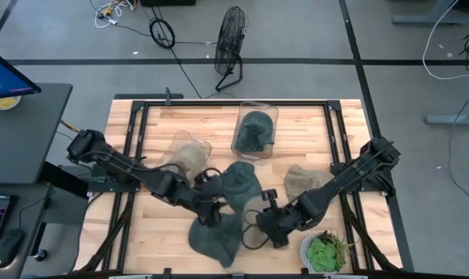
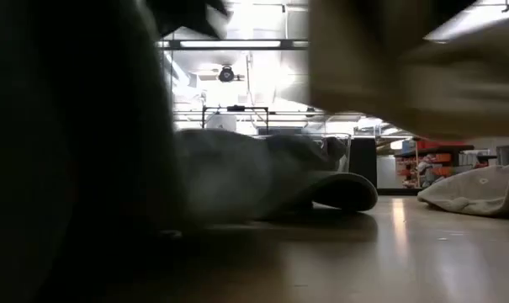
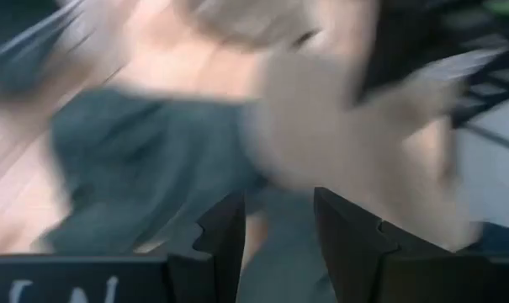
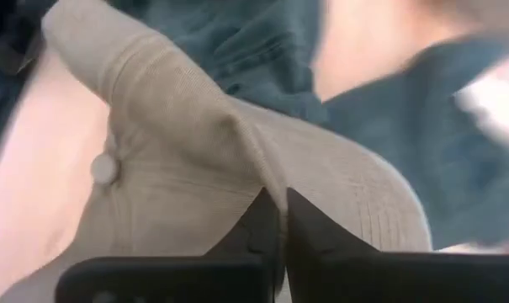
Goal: Pick & Place hat
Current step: Put the bottom brown cap into the left transparent bin, then put the brown cap into the left transparent bin
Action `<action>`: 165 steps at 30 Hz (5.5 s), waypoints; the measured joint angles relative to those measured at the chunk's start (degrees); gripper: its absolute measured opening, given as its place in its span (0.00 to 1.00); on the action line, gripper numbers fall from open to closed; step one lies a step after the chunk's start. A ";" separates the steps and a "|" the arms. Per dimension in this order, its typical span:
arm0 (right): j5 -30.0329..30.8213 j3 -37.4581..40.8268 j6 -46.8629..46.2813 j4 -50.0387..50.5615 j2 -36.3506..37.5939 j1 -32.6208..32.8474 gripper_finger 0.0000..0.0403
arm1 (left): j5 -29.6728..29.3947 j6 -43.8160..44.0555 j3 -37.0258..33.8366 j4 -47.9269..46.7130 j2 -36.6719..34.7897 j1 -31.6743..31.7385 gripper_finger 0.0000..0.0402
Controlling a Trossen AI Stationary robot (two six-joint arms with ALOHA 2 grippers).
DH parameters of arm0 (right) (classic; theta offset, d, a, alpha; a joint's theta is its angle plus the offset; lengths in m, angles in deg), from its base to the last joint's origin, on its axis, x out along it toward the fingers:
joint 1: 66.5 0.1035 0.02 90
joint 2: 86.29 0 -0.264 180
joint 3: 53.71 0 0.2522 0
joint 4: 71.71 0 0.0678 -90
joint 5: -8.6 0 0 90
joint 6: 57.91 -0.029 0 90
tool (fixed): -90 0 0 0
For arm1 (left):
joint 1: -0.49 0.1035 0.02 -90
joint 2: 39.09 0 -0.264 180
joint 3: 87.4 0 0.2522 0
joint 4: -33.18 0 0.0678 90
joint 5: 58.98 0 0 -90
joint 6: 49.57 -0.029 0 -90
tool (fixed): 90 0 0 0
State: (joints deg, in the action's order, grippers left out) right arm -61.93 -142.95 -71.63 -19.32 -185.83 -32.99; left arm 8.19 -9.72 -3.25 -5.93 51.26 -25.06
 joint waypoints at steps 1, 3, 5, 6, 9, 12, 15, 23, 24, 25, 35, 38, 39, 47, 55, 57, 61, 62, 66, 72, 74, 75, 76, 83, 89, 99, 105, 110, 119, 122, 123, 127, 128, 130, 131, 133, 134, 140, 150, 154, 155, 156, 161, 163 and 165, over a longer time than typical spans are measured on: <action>2.90 -0.33 0.98 -0.35 0.02 -0.18 0.02 | 0.15 -2.14 0.00 2.77 0.00 -0.27 0.36; 7.53 -0.44 2.57 -1.81 0.02 -1.01 0.04 | 0.34 -5.84 0.00 6.51 0.00 -0.43 0.36; 9.95 -0.45 3.28 -3.66 0.02 -2.37 0.04 | 0.29 -7.61 0.00 8.21 0.00 -0.10 0.36; 10.33 -0.48 3.30 -4.19 0.02 -3.12 0.04 | 0.14 -8.03 0.00 8.34 0.00 0.19 0.36; 10.36 -0.48 4.00 -5.49 0.02 -5.15 0.03 | -0.04 -11.48 0.00 7.73 0.02 1.04 0.36; 10.35 -0.48 6.34 -7.17 0.02 -7.03 0.03 | -0.02 -16.44 0.00 7.94 0.39 1.82 0.37; 10.29 -0.48 7.22 -8.23 0.02 -9.26 0.03 | 0.17 -18.53 -0.02 7.53 0.56 2.87 0.41; 9.58 -0.50 7.26 -9.28 0.02 -13.82 0.03 | -0.09 -19.56 -0.02 6.70 2.35 6.17 0.55; 9.46 -0.50 7.26 -9.36 0.02 -14.01 0.03 | -0.71 -19.56 -0.01 6.53 2.46 6.57 0.56; 9.41 -0.50 7.37 -9.45 0.02 -14.05 0.03 | -1.79 -19.59 0.07 6.08 2.70 7.00 0.57; 10.67 -0.49 12.40 -15.47 0.02 -13.03 0.03 | -4.52 -19.14 0.09 -2.20 4.59 8.30 0.48; 10.80 -0.48 12.70 -15.70 0.02 -12.67 0.03 | -4.57 -18.44 0.11 -2.44 4.48 7.93 0.38; 10.76 -0.48 12.70 -15.47 0.02 -12.61 0.03 | -4.55 -18.40 0.11 -2.39 4.48 7.73 0.34; 11.29 0.98 10.24 -15.32 0.15 -12.10 0.17 | -4.92 -15.04 0.17 -4.89 4.17 6.36 0.04; 11.14 0.99 6.27 -15.03 0.17 -7.40 0.36 | -14.23 -3.86 9.85 -31.40 4.17 1.48 0.02; 11.05 1.00 4.40 -14.97 0.17 -6.34 0.39 | -16.63 0.08 14.07 -39.88 4.17 -0.39 0.03; 11.07 1.03 0.78 -14.88 0.15 -4.63 0.43 | -18.44 7.76 22.35 -58.39 4.12 -3.57 0.03; 11.07 1.03 0.43 -14.75 0.17 -4.36 0.43 | -18.37 9.98 24.06 -62.60 4.11 -4.08 0.03; 11.07 1.05 0.39 -14.49 0.15 -3.76 0.43 | -16.71 5.84 24.94 -62.66 1.38 -4.68 0.02; 11.11 1.09 -0.36 -13.87 0.15 -3.82 0.41 | -14.16 2.72 21.51 -64.59 -2.84 -0.97 0.02; 11.13 1.09 -0.83 -13.26 0.15 -3.84 0.41 | -14.69 0.35 19.40 -64.69 -5.71 1.11 0.02; 11.13 1.09 -0.83 -13.15 0.15 -3.82 0.41 | -14.64 0.03 17.78 -64.67 -7.40 1.80 0.03; 11.13 1.09 -0.83 -13.04 0.15 -3.82 0.41 | -14.54 -0.02 16.08 -64.68 -8.97 2.53 0.03; 11.11 1.09 -0.63 -12.16 0.12 -3.89 0.41 | -8.83 2.61 -1.66 -59.71 -22.19 11.23 0.03; 11.13 1.09 -0.61 -12.24 0.10 -4.40 0.41 | -8.93 -12.14 -19.27 -39.34 -26.56 11.41 0.03; 11.11 1.09 -0.77 -12.06 0.10 -5.05 0.41 | -10.97 -20.31 -29.80 -22.22 -25.86 14.20 0.06; 11.11 1.09 -0.79 -11.96 0.10 -5.05 0.41 | -8.55 -14.73 -33.49 -22.71 -25.86 16.72 0.17; 11.11 1.09 -0.79 -11.91 0.08 -5.05 0.41 | -5.64 -7.54 -35.95 -22.26 -25.86 17.15 0.31; 11.09 1.09 -0.95 -10.88 0.41 -5.05 0.41 | -3.44 -3.04 -29.45 -26.26 -25.94 16.21 0.48; 10.96 0.49 -2.49 -8.06 1.70 -5.02 0.41 | -3.37 -2.94 -23.78 -31.03 -25.94 15.58 0.49; 10.98 -0.01 -2.86 -6.68 2.13 -5.02 0.41 | -3.41 -2.61 -21.77 -32.15 -25.94 15.33 0.49; 10.95 -1.83 -3.38 4.14 3.70 -5.33 0.41 | -3.52 0.25 -14.73 -31.76 -25.97 14.01 0.47; 10.86 -2.01 -4.14 7.36 3.90 -5.51 0.41 | -3.58 0.80 -13.61 -30.39 -25.97 13.56 0.46; 9.43 -2.16 -8.53 15.28 4.23 -6.39 0.41 | -3.48 1.40 -12.60 -26.09 -25.98 12.80 0.46; 7.60 -2.16 -12.11 19.28 4.30 -7.13 0.41 | -3.51 1.32 -12.55 -23.37 -25.97 12.42 0.46; 3.25 -1.91 -19.16 26.83 4.30 -8.88 0.41 | -3.49 0.04 -12.68 -18.18 -25.96 11.81 0.46; 1.63 -1.33 -21.55 30.27 4.30 -9.65 0.41 | -3.49 -0.70 -12.68 -16.27 -25.82 11.47 0.46; -3.16 3.59 -39.97 44.88 4.30 -14.22 0.41 | -3.50 -3.21 -12.72 -12.62 -22.79 10.75 0.46; -14.03 18.20 -56.31 36.30 4.28 -17.11 0.41 | -3.48 -3.05 -12.74 -13.24 -16.40 10.79 0.46; -14.02 22.41 -60.09 37.94 4.28 -17.22 0.41 | -3.49 -3.08 -12.74 -13.44 -14.84 10.79 0.46; -13.98 23.13 -60.88 39.10 4.30 -17.22 0.41 | -3.50 -3.08 -12.74 -13.47 -14.60 10.79 0.46; -13.98 23.74 -60.98 39.60 4.30 -17.22 0.41 | -3.49 -3.09 -12.74 -13.50 -14.51 10.79 0.46; -14.58 25.50 -60.87 35.81 4.30 -17.22 0.41 | -3.50 -3.10 -12.74 -13.50 -14.49 10.79 0.46; -14.52 26.48 -60.35 31.83 4.30 -17.22 0.41 | -3.50 -3.10 -12.74 -13.50 -14.51 10.79 0.46; -14.12 27.41 -59.25 29.74 4.34 -17.20 0.40 | -3.50 -3.10 -12.74 -13.50 -14.51 10.79 0.46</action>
State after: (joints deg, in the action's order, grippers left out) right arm -76.05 -115.54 -130.87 10.42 -181.48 -50.19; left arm 4.69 -12.82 -15.99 -19.43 36.75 -14.27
